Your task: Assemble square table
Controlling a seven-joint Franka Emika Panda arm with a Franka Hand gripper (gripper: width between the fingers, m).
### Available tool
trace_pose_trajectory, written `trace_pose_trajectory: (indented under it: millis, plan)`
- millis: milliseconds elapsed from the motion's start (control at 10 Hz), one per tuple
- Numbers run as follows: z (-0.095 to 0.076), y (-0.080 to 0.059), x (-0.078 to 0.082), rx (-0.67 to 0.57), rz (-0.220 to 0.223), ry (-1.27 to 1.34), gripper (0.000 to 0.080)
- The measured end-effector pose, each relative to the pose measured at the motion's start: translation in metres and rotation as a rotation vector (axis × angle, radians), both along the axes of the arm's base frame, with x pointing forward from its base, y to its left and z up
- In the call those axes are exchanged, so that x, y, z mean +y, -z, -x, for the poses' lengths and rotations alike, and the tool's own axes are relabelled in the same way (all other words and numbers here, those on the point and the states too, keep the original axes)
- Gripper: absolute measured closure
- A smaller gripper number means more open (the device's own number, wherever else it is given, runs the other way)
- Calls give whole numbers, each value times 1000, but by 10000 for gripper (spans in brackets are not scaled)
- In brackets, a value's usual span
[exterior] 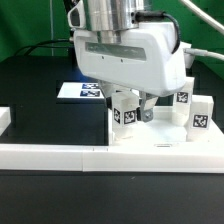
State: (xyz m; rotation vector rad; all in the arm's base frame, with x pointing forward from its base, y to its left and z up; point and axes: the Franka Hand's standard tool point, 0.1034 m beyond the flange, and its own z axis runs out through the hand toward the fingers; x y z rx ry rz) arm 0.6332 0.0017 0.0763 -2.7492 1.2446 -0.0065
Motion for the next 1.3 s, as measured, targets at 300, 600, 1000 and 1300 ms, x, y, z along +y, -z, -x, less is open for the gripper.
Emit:
trace_pose_trajectory:
  millis: [300, 600, 1000, 1300]
  plan:
    - [-7, -21, -12, -60, 37, -505, 151]
    - [-23, -39, -26, -76, 42, -797, 151]
    - [-28, -38, -31, -82, 50, -796, 151]
    - [-23, -27, 11, -82, 70, -798, 151]
